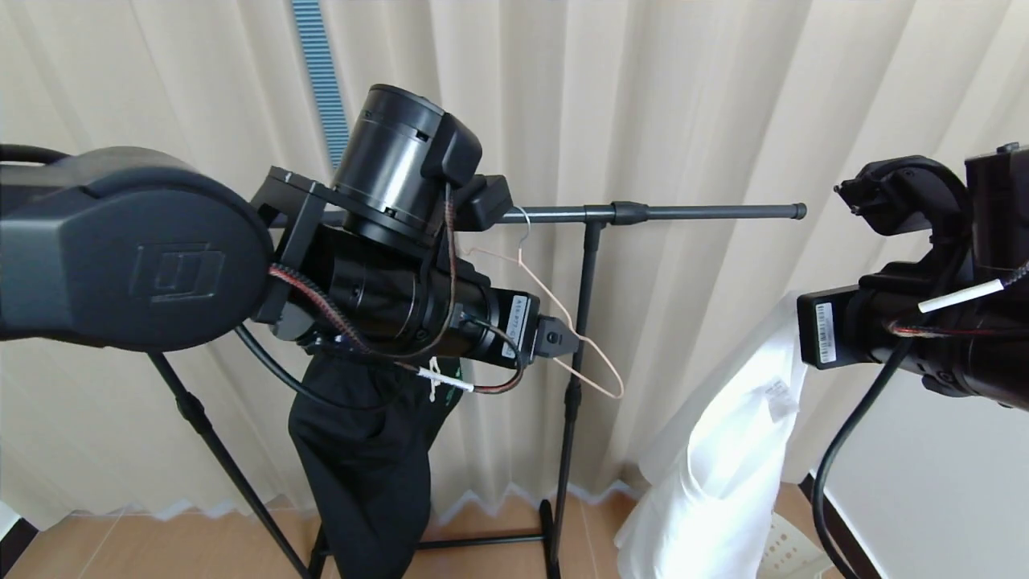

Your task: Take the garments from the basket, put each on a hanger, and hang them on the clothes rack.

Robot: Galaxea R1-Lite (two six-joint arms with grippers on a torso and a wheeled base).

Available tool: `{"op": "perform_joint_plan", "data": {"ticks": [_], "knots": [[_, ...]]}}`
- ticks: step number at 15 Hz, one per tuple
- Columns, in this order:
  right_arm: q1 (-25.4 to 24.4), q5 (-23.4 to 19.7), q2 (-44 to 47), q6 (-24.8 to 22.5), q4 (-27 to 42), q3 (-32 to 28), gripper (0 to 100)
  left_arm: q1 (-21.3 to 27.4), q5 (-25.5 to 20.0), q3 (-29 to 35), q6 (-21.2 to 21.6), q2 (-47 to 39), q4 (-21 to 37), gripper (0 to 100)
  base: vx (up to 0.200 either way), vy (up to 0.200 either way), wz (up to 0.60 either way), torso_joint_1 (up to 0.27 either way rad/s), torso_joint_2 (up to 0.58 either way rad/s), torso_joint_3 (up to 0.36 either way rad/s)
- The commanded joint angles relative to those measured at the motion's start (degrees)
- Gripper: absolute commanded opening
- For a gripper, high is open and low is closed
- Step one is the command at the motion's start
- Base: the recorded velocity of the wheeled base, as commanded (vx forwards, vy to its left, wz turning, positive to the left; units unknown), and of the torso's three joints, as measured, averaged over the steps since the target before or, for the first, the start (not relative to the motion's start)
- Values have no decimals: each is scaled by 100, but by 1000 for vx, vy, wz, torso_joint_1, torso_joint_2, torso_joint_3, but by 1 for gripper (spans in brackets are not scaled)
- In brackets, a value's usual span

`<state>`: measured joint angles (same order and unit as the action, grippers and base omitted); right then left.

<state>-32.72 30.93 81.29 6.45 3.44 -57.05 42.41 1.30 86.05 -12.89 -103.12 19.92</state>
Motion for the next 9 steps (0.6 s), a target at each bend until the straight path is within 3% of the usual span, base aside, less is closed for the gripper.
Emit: {"op": "perform_joint_plan", "data": {"ticks": [1,5,9], "knots": [[266,-271,-315,-188,-36,230,0,-75,291,412,-74,-613,3,100,0,0,0,0,0,0],[468,-377,-289,-197,-45,221,0,-75,617,966,-109,-1193,30,100,0,0,0,0,0,0],[873,-764,-271,-285,-54,194,0,-110,705,2012,-355,-2098,47,100,0,0,0,0,0,0]]}}
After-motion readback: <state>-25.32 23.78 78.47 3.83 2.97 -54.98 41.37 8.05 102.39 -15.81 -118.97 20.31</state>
